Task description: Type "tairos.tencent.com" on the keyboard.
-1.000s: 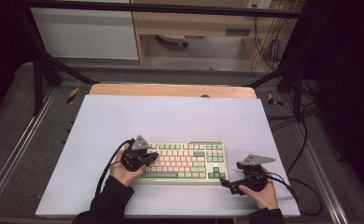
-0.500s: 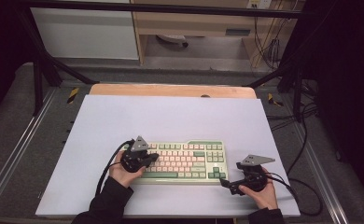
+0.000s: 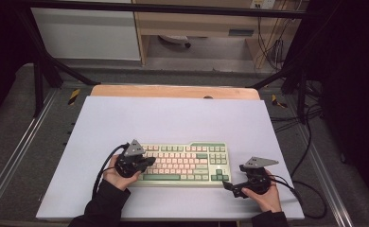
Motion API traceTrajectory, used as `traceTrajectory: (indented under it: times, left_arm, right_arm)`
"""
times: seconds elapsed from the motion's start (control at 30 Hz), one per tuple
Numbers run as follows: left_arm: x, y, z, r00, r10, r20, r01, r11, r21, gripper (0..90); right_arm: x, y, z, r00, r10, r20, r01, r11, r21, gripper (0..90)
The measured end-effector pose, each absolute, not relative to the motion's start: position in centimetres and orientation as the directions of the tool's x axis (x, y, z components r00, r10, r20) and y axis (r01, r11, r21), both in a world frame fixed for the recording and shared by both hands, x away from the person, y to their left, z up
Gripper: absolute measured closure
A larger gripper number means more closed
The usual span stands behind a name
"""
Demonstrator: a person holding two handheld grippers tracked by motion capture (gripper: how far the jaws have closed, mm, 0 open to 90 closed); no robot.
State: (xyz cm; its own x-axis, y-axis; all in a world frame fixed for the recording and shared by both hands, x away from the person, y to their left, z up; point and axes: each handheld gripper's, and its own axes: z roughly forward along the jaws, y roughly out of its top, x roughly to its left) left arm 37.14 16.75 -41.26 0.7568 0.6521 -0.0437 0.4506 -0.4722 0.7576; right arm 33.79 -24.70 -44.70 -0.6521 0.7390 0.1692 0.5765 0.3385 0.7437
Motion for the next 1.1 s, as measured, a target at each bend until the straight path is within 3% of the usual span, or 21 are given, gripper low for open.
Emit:
traceTrajectory:
  times: [1.1]
  left_arm:
    - [36.5,21.3,-41.9,0.7,0.713,-0.048,0.495,-0.435,0.752,89.6]
  right_arm:
    - [33.8,-24.7,-44.7,-0.65,0.74,0.172,0.58,0.337,0.741,0.4]
